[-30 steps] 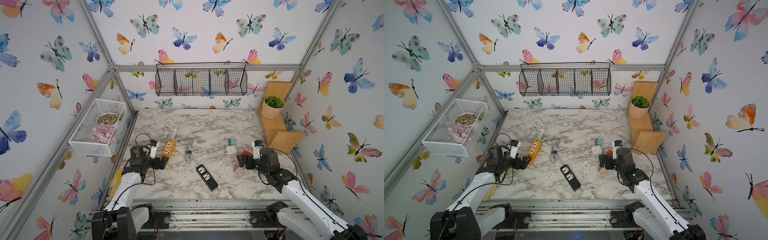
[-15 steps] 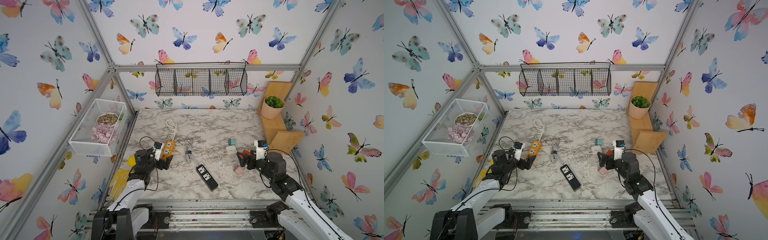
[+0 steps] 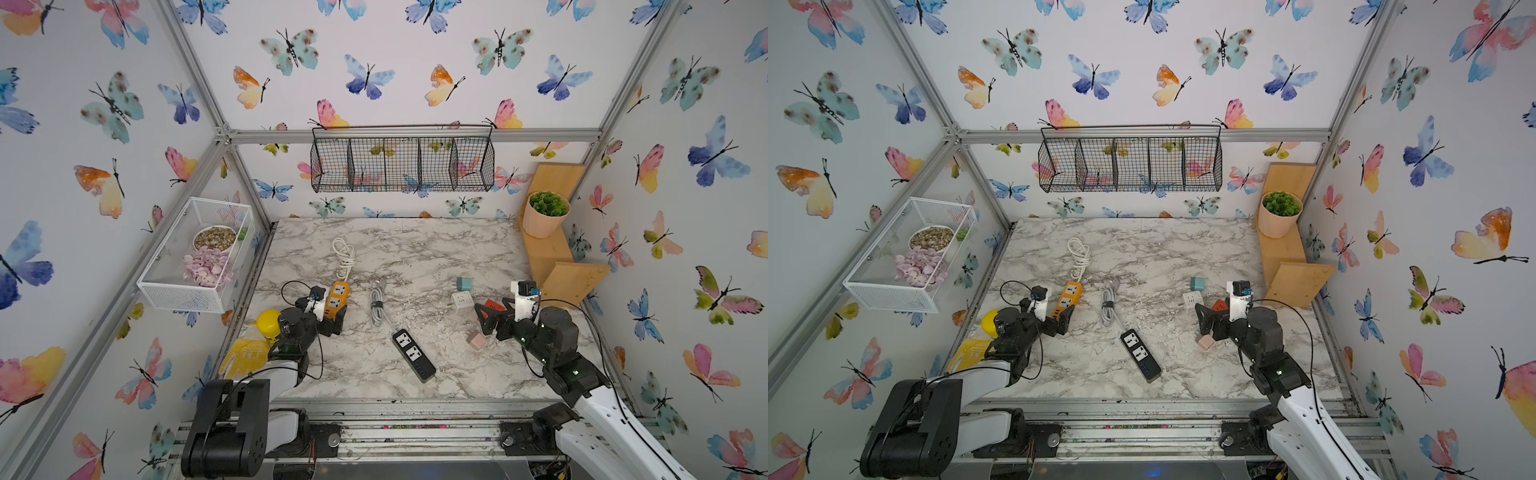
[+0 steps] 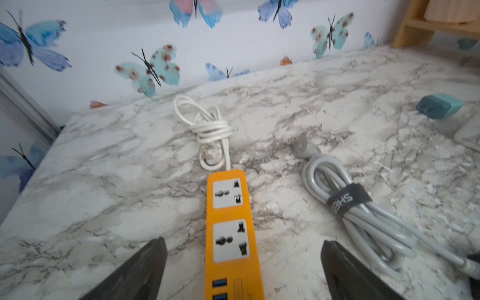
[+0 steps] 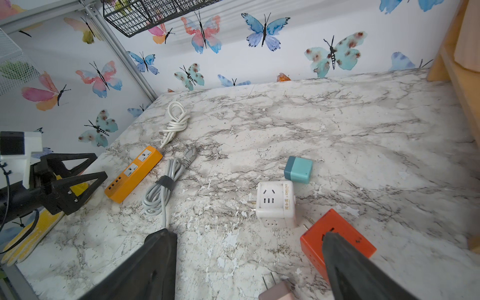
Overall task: Pull the plug off the socket
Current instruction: Reset both arms
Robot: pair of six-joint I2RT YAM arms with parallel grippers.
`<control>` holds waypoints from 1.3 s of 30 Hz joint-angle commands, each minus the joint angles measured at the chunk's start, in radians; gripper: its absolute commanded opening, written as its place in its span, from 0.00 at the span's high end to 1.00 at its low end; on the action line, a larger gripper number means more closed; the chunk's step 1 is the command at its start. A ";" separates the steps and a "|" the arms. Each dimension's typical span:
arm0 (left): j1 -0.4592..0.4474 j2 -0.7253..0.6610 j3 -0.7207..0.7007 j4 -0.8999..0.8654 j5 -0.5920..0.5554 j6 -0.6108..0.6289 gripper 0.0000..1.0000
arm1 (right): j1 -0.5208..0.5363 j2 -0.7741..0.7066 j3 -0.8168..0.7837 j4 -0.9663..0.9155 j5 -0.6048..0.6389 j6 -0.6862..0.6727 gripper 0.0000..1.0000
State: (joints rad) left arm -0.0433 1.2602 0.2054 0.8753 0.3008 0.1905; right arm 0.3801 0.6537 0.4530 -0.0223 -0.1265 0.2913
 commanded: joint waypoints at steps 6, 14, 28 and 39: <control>0.023 0.062 -0.007 0.138 -0.084 -0.100 0.01 | -0.003 -0.034 -0.044 0.049 0.069 0.011 0.02; 0.043 0.126 -0.033 0.241 -0.088 -0.125 0.02 | -0.003 -0.031 -0.068 0.092 0.089 0.027 0.02; 0.044 0.130 -0.032 0.247 -0.086 -0.129 0.02 | -0.003 0.193 -0.022 0.195 0.214 -0.220 0.02; 0.046 0.131 -0.032 0.247 -0.085 -0.129 0.02 | -0.013 0.472 -0.129 0.532 0.405 -0.336 0.00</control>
State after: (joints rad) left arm -0.0017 1.4029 0.1658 1.1164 0.2375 0.0662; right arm 0.3759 1.0798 0.3458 0.3748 0.2005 0.0055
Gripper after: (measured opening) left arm 0.984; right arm 0.995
